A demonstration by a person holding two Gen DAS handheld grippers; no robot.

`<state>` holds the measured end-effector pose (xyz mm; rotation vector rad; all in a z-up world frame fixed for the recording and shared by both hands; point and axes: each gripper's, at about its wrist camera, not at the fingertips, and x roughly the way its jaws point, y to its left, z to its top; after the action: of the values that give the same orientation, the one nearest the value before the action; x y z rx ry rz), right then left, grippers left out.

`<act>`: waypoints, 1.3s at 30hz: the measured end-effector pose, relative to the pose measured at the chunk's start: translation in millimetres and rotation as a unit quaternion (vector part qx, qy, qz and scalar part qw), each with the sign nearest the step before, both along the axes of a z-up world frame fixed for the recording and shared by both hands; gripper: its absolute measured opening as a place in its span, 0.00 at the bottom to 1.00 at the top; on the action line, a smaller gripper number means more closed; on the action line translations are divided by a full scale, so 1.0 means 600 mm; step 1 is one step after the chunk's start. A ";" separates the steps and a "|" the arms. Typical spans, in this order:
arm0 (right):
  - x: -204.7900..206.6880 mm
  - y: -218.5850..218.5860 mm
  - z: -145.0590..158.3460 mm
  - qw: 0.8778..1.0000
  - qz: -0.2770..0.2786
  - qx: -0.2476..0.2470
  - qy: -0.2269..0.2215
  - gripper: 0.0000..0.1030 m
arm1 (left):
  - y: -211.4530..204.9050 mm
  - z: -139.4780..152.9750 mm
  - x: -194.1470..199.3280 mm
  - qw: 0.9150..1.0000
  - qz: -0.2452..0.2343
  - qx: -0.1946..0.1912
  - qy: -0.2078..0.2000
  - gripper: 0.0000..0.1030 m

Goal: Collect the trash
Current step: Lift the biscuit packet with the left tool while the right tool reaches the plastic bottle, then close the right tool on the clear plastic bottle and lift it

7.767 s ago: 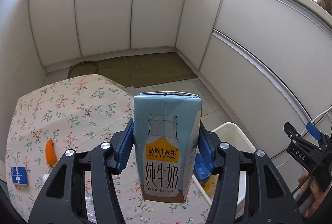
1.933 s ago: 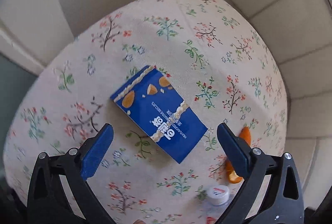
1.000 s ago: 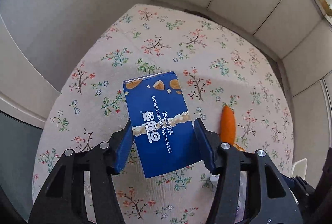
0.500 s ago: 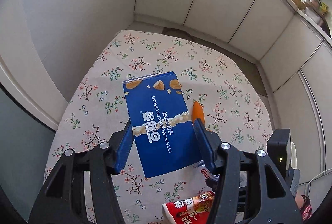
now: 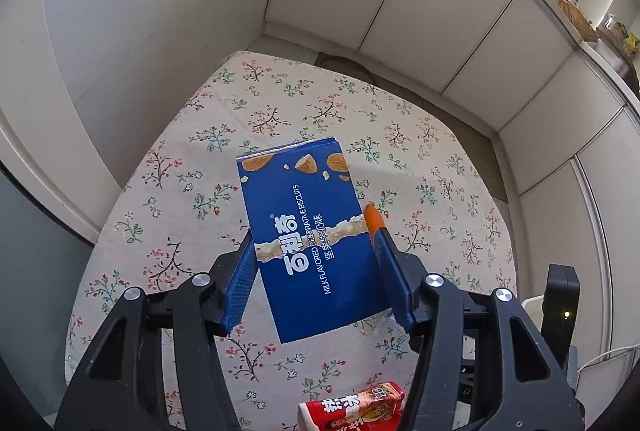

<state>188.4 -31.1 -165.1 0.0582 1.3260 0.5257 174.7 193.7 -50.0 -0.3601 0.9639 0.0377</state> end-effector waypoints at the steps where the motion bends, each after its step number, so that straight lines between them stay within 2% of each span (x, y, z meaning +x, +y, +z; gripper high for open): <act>1: -0.001 -0.002 0.010 1.000 -0.003 0.002 -0.006 0.42 | -0.003 0.004 0.001 1.000 0.000 -0.002 -0.003 0.53; 4: -0.006 -0.003 0.027 1.000 -0.003 -0.007 -0.030 0.43 | -0.013 0.013 0.001 1.000 -0.006 -0.003 -0.012 0.53; 5: -0.006 -0.006 0.029 0.999 -0.006 -0.011 -0.033 0.39 | -0.017 0.015 0.001 1.000 -0.008 -0.002 -0.015 0.53; 6: -0.004 -0.009 0.030 0.999 -0.009 -0.014 -0.035 0.31 | -0.019 0.015 0.000 1.000 -0.009 -0.001 -0.016 0.53; 11: 0.002 -0.036 0.043 0.998 -0.035 -0.008 -0.047 0.11 | -0.016 0.012 0.001 1.000 -0.006 -0.009 -0.013 0.53; 19: 0.007 -0.056 0.079 0.994 -0.077 0.017 -0.081 0.06 | -0.012 0.013 0.002 1.000 -0.003 -0.014 -0.014 0.53; 24: 0.007 -0.059 0.086 0.994 -0.073 0.027 -0.082 0.06 | -0.014 0.017 0.000 1.000 -0.006 -0.013 -0.020 0.53; 26: 0.008 -0.054 0.076 0.995 -0.063 0.028 -0.070 0.12 | -0.013 0.013 0.001 1.000 -0.007 -0.015 -0.016 0.53; 27: 0.008 -0.049 0.067 0.997 -0.050 0.028 -0.058 0.34 | -0.012 0.011 0.002 1.000 -0.008 -0.016 -0.014 0.53; 28: 0.007 -0.045 0.060 0.997 -0.048 0.024 -0.050 0.52 | -0.012 0.009 0.003 1.000 -0.009 -0.016 -0.011 0.53; 29: 0.004 -0.042 0.055 0.997 -0.051 0.016 -0.052 0.76 | -0.011 0.006 0.003 1.000 -0.010 -0.017 -0.007 0.53; 33: 0.002 -0.009 0.031 0.997 -0.012 -0.037 -0.072 0.80 | -0.007 0.000 0.004 1.000 -0.010 -0.020 0.000 0.53; 36: 0.000 0.022 0.001 0.997 0.030 -0.052 -0.054 0.80 | -0.006 -0.001 0.004 1.000 -0.010 -0.021 0.001 0.53; 39: 0.004 0.036 -0.029 0.995 0.042 -0.075 -0.040 0.80 | -0.005 -0.003 0.007 1.000 -0.010 -0.021 0.002 0.53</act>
<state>191.0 -9.4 -182.5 -0.1421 1.2891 0.4918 179.1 190.5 -51.8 -0.3903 0.9739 0.0000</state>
